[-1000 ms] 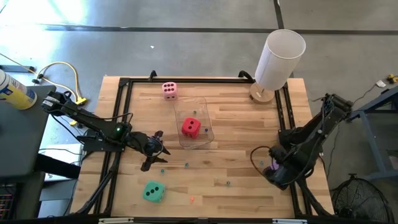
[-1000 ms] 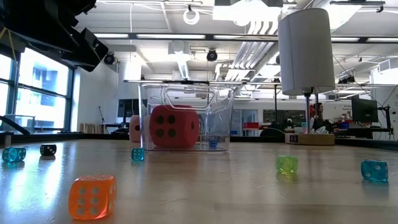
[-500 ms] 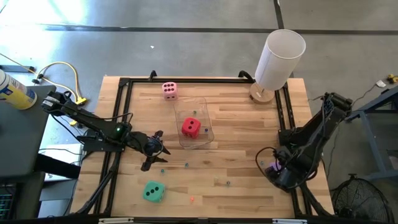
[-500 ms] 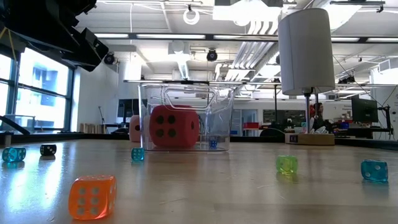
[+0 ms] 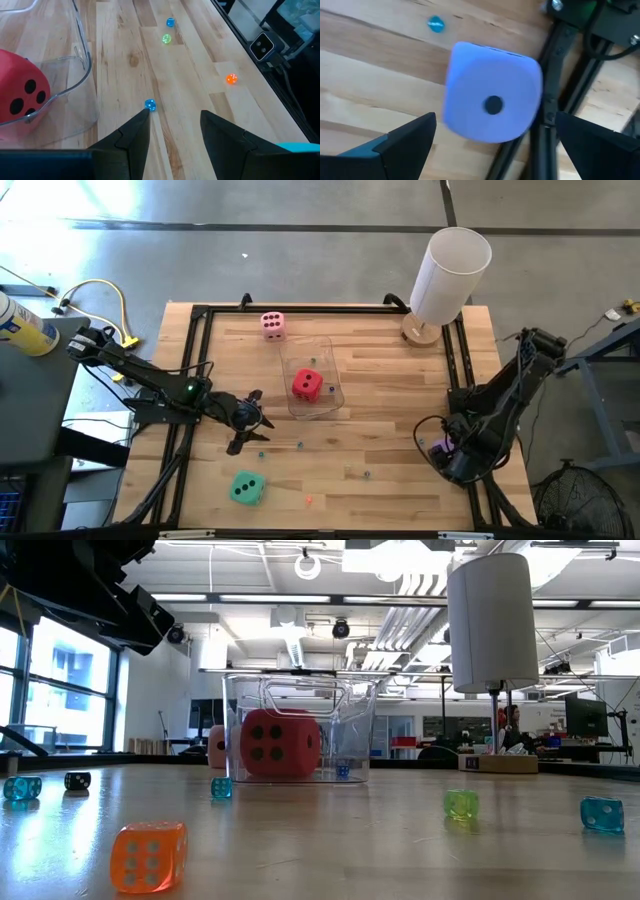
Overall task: Pick & Place Dice
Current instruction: Put the large purple die into the transparent bin
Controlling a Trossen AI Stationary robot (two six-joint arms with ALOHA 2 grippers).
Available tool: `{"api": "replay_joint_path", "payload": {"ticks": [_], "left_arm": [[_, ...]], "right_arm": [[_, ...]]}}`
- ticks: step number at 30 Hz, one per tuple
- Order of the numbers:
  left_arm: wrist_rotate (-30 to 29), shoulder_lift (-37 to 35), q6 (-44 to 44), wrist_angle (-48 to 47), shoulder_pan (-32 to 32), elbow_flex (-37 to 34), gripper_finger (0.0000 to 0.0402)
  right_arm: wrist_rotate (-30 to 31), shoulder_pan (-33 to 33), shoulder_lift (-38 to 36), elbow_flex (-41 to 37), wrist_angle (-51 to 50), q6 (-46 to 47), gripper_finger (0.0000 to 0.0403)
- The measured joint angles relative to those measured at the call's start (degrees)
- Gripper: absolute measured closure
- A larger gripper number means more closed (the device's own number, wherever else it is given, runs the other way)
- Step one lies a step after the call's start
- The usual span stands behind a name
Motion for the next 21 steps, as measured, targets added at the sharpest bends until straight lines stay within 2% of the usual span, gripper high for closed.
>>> {"api": "replay_joint_path", "payload": {"ticks": [10,21], "left_arm": [[0.0,0.0,0.02,0.09,0.0,0.0,0.0234],[0.0,0.0,0.02,0.09,0.0,0.0,0.0234]], "right_arm": [[2.01,-0.04,-5.23,-7.25,7.0,0.62,0.0003],[1.19,-0.04,-4.93,-7.79,9.06,1.2,0.0003]]}}
